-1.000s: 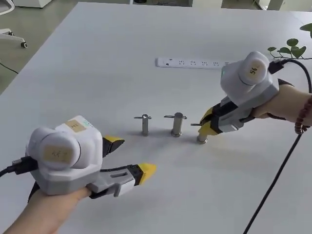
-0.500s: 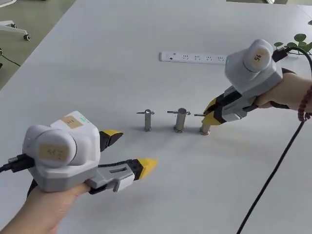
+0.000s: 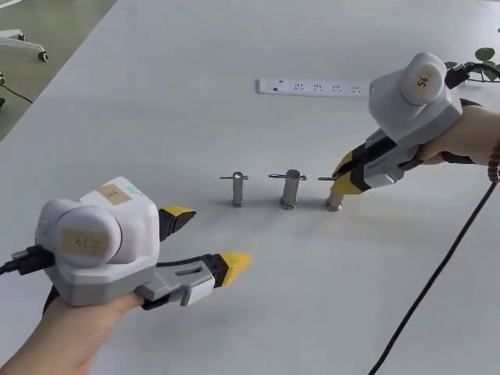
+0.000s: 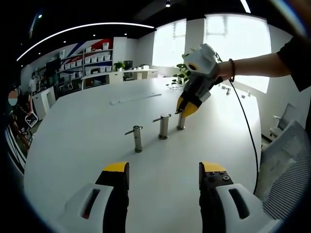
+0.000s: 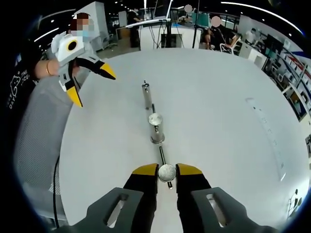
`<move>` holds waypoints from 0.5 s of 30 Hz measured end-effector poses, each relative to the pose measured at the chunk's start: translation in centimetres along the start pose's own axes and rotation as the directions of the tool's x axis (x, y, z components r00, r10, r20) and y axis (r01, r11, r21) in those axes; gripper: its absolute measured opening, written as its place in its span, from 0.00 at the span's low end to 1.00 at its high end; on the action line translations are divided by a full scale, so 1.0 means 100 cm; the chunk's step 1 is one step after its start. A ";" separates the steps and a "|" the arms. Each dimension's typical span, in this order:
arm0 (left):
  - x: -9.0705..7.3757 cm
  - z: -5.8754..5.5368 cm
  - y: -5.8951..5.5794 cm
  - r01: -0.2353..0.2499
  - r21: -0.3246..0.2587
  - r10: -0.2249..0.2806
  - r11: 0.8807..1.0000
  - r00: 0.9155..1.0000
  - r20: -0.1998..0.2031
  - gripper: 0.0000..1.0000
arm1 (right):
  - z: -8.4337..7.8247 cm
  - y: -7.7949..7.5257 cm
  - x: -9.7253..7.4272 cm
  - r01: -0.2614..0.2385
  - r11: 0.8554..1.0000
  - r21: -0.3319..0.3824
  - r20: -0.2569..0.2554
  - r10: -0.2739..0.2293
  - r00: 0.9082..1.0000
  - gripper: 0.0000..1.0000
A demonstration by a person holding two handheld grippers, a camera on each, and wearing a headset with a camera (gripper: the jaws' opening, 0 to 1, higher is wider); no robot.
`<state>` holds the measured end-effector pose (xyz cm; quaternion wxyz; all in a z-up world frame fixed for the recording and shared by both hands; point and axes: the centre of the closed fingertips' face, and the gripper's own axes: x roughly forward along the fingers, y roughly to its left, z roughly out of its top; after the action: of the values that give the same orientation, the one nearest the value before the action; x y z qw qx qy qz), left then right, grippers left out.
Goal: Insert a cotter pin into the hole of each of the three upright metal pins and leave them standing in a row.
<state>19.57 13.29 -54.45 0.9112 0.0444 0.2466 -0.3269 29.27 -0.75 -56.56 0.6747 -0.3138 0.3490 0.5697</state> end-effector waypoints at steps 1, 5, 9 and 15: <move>0.000 0.000 0.000 0.000 0.000 0.000 1.000 1.000 -0.001 0.57 | 0.000 0.000 0.000 0.000 1.000 0.001 0.002 0.000 1.000 0.09; 0.000 -0.001 0.000 -0.001 0.001 0.001 1.000 1.000 -0.004 0.58 | 0.001 0.001 0.000 -0.001 1.000 0.013 0.005 0.001 1.000 0.09; -0.001 0.000 0.001 -0.005 0.002 0.005 1.000 1.000 -0.003 0.58 | 0.008 0.001 -0.003 0.000 0.996 0.094 0.058 -0.005 0.998 0.14; -0.002 0.003 0.004 -0.015 -0.001 0.015 1.000 1.000 0.000 0.59 | 0.006 0.004 -0.008 0.024 0.996 0.089 0.047 -0.028 0.999 0.23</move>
<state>19.77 13.64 -54.16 0.9136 0.0457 0.2466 -0.3201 28.81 -0.69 -55.56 0.7035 -0.2745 0.3534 0.5522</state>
